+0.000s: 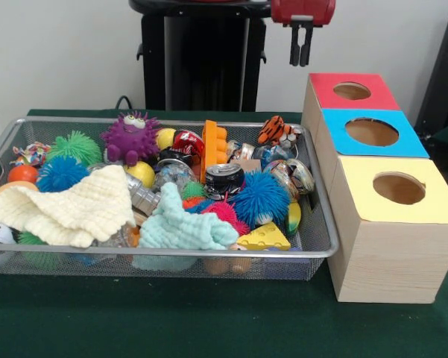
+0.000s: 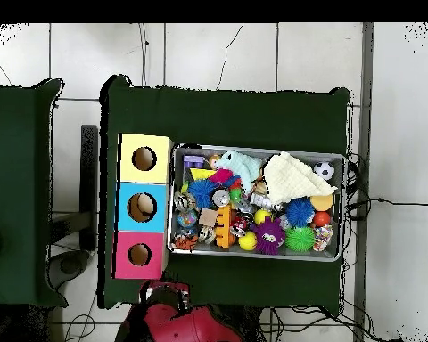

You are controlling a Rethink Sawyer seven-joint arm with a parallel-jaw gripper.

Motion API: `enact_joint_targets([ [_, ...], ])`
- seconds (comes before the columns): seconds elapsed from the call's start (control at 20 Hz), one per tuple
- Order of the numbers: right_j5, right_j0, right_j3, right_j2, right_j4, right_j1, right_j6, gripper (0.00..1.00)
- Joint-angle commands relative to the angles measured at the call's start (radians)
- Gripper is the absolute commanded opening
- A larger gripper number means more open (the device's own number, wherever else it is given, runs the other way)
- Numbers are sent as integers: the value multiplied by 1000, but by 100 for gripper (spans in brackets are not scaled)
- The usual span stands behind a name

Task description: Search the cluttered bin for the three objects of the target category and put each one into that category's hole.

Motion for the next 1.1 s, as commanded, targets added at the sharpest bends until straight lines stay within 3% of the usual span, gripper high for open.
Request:
enact_joint_targets([
  [0.05,-51,-92,-48,13,5,107,108,0],
  [0.5,-46,-250,-129,137,-90,185,-8,0],
  [0.55,-41,-254,-135,142,-103,187,-12,100],
  [0.8,-58,-210,-140,95,-110,201,13,100],
  [1.1,-95,-138,-91,38,-55,236,98,100],
])
